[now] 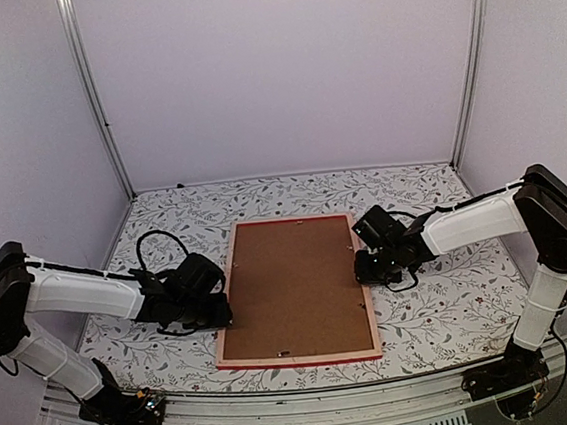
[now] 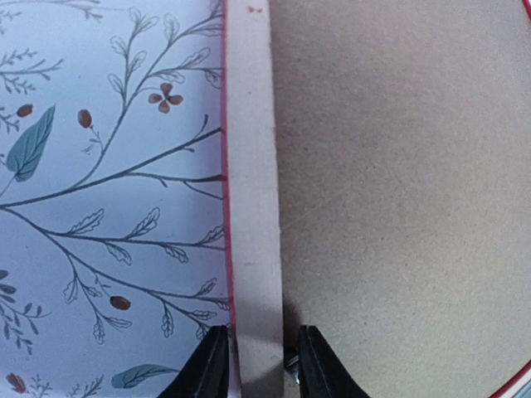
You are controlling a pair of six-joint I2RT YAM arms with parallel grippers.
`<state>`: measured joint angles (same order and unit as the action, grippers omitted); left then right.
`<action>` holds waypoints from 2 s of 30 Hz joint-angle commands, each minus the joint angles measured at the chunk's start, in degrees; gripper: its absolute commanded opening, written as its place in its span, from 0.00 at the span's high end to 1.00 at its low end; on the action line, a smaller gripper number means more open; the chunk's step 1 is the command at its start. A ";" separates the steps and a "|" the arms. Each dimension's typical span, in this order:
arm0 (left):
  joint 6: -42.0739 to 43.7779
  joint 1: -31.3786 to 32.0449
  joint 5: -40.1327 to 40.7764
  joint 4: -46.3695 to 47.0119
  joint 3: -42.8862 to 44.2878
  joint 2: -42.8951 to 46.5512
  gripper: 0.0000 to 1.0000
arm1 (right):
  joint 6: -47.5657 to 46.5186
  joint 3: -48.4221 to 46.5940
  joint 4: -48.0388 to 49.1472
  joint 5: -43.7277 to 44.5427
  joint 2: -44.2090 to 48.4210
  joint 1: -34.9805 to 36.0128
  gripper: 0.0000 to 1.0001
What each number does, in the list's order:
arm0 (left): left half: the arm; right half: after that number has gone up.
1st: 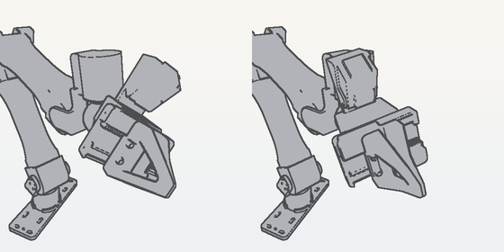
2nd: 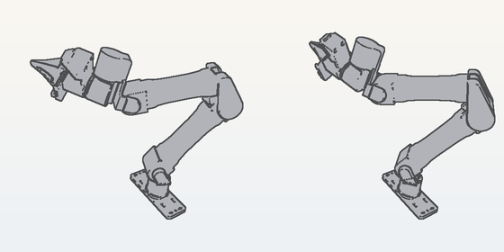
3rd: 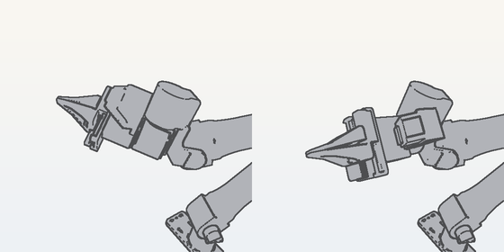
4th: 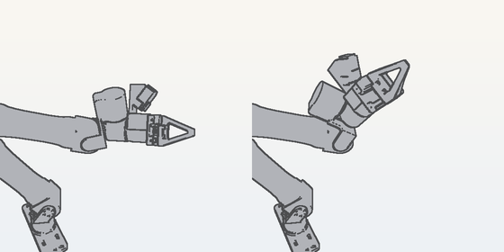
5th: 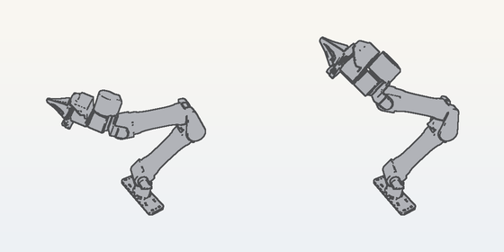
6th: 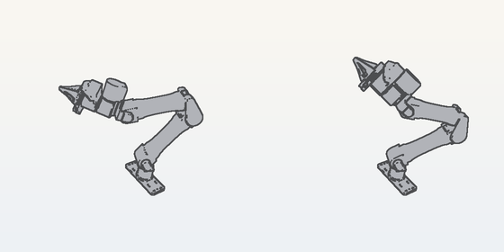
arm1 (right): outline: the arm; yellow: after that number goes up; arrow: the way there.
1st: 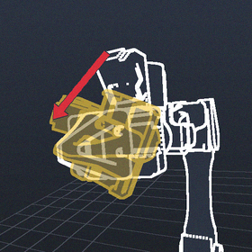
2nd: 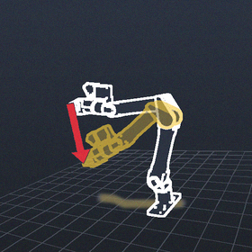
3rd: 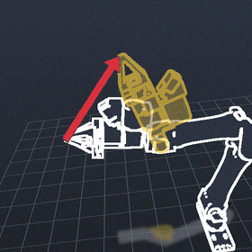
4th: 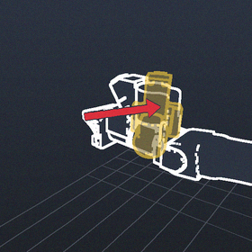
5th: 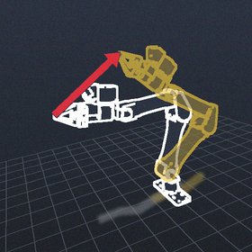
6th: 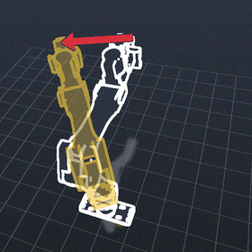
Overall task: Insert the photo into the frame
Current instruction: Pick up the fastener from the backboard.
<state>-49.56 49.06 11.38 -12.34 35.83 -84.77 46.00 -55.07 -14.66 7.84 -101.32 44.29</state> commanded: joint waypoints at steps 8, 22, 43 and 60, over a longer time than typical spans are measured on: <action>1.42 0.27 -0.56 -6.41 1.24 0.03 0.44 | 0.34 1.11 0.73 -1.59 0.66 -0.08 1.00; 0.90 2.87 1.98 -8.38 3.18 -5.35 0.66 | 0.42 2.06 1.88 -2.47 0.51 -0.08 1.00; -0.95 3.00 0.92 -9.39 -0.48 0.52 0.84 | 0.14 1.68 1.80 -2.17 0.49 -0.08 1.00; -1.02 3.63 -1.22 -10.78 1.98 -0.58 0.52 | 0.32 2.32 2.51 -2.21 0.67 -0.09 1.00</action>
<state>-50.06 51.37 10.96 -19.84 37.39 -84.29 45.10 -54.08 -12.88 6.76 -100.99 44.29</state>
